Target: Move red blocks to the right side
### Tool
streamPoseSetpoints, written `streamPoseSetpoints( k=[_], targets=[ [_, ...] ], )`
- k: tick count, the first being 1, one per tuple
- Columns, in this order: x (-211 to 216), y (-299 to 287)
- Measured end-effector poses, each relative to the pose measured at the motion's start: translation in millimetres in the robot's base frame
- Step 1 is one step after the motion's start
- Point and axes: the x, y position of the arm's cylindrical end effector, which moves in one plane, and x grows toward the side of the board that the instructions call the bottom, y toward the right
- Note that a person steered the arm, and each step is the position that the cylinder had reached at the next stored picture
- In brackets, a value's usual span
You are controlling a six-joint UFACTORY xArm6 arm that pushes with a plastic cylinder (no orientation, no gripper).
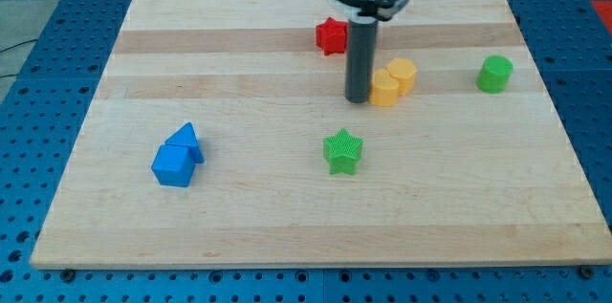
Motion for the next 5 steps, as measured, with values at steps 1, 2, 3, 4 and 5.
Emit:
streamPoseSetpoints(
  k=[1,2,3,4,5],
  targets=[
    [-20,54],
    [-29,77],
    [-29,36],
    [-42,-24],
    [-74,-59]
  ],
)
